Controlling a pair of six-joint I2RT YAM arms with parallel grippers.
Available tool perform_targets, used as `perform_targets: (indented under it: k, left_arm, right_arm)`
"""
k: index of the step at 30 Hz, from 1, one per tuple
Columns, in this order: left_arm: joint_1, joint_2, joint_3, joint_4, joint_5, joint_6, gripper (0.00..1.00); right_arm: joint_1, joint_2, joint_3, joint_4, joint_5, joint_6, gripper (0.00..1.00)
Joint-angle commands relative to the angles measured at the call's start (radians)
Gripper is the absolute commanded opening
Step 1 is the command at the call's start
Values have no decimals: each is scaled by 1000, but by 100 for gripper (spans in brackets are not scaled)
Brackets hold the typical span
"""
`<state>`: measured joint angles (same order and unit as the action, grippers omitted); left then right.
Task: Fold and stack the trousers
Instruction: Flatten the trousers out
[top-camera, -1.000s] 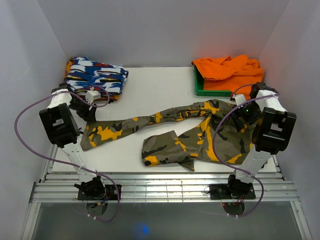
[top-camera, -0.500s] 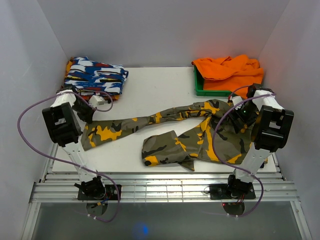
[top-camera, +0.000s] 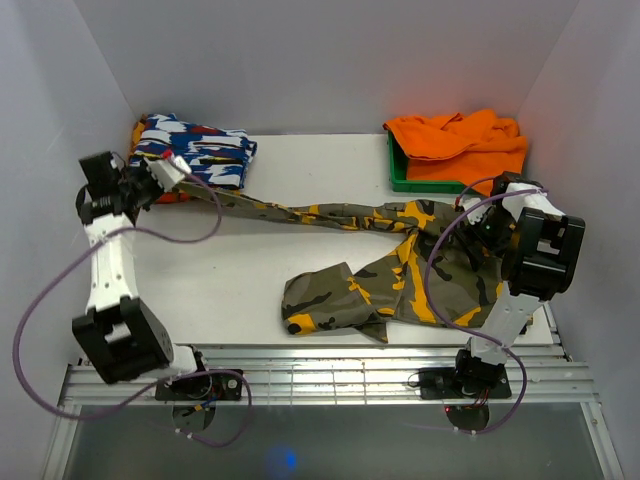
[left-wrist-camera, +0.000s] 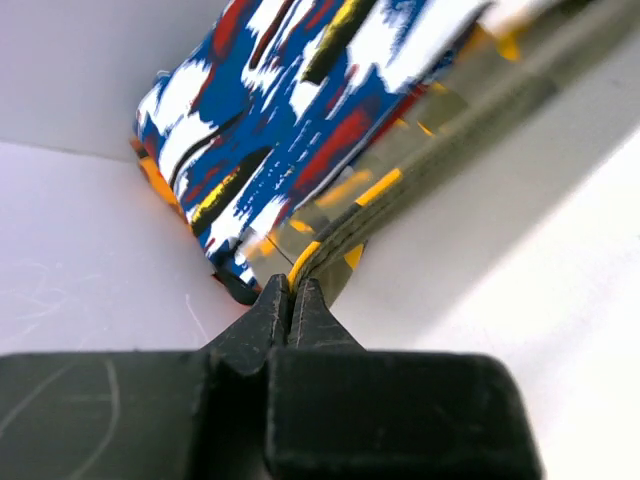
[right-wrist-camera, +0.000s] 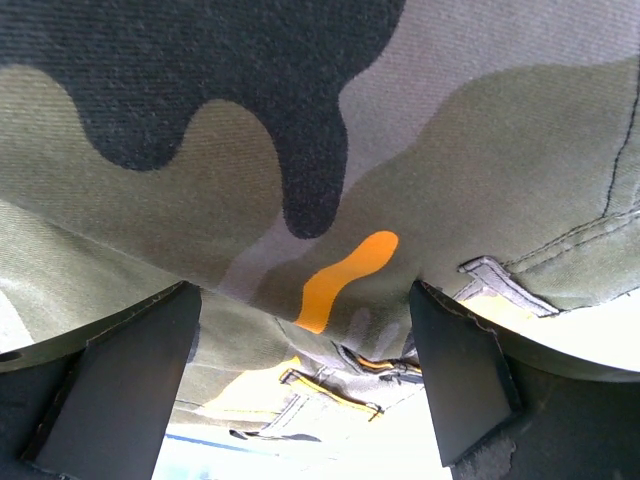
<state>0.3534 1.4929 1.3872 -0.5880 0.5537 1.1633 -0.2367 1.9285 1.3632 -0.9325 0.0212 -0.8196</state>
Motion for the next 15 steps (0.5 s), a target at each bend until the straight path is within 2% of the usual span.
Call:
perform_targets:
  k: [1,2,3,4,7,10,15]
  left_arm:
    - [42,-130,-323,141,81,135,0]
    - [53,-179,-396,151,92,160,0]
    - [62,-200,-534,158,91,191,0]
    - [77,-218,-601,168,88,267,0]
    - [96,-253,-785,183,48,328,0]
    - [98,-214,-788,111,8,337,1]
    - [154,-143,-639,-79,21,346,25]
  right_arm:
    - [-10,-2,2,-3,14,-13,90]
    - [-10,-3,2,-3,17,-16,90]
    - [-12,-5,2,-9,20,-19,90]
    - [-12,-6,2,-11,25,-26,90]
    - [-13,-16,4,-20,29,-35,90]
    - [-13,-23,11,-29,34,-46,90]
    - [-19,-29,11,-39,48,-67,90]
